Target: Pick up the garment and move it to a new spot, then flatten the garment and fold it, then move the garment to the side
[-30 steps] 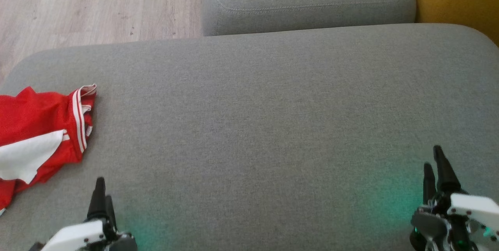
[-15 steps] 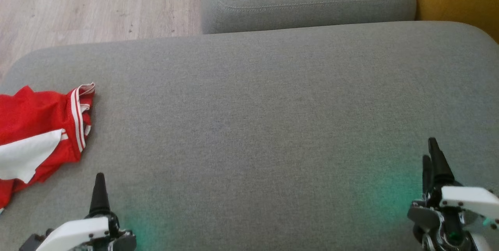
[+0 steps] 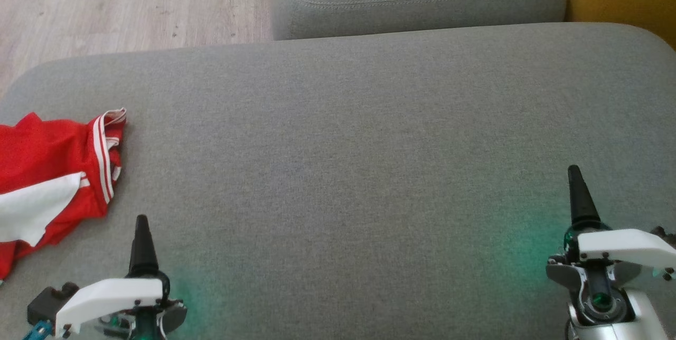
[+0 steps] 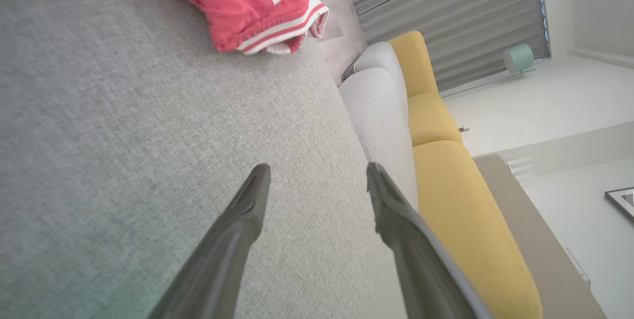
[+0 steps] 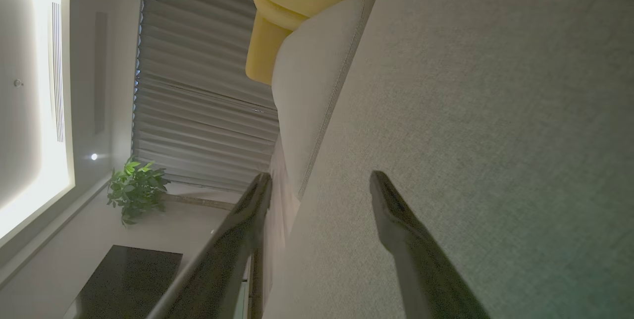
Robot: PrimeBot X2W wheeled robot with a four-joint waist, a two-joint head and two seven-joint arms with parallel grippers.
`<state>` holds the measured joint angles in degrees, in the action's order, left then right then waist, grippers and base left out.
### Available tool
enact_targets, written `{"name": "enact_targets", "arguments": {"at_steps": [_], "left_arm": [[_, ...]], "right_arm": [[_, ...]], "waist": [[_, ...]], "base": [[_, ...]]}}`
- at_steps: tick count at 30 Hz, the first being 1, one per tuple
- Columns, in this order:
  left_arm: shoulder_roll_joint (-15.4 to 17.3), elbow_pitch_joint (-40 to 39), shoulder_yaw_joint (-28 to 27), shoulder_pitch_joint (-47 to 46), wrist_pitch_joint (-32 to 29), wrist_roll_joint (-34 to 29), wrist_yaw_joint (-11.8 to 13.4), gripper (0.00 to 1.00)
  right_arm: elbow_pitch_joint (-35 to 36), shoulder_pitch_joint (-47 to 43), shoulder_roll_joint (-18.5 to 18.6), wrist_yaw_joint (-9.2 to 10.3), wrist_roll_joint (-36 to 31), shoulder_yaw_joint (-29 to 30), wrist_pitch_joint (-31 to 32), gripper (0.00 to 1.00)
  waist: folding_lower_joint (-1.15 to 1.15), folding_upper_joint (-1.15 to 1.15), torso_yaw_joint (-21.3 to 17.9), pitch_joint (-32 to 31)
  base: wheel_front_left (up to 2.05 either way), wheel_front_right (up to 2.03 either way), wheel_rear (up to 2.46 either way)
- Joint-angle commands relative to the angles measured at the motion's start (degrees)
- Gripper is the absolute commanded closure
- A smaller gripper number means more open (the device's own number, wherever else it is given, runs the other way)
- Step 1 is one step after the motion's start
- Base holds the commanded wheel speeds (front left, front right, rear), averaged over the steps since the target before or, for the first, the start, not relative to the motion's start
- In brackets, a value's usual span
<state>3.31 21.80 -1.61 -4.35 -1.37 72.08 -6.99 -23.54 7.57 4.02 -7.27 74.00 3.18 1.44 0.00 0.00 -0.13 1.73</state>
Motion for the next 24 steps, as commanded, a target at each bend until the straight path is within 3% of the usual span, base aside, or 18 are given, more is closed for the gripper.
{"name": "enact_targets", "arguments": {"at_steps": [1,24], "left_arm": [[1.25,-1.56,0.04,-3.19,0.80,-2.13,0.28,0.00],[1.51,0.24,1.70,-5.15,4.50,-19.02,1.39,0.00]], "right_arm": [[1.46,3.54,1.09,-0.07,-2.04,-0.84,-0.84,0.00],[-0.82,6.59,1.31,-0.10,-19.13,-4.41,-4.55,0.00]], "waist": [[0.00,0.00,-0.01,0.05],[0.00,0.00,-0.19,1.13]], "base": [[0.00,0.00,0.00],[0.00,0.00,0.00]]}}
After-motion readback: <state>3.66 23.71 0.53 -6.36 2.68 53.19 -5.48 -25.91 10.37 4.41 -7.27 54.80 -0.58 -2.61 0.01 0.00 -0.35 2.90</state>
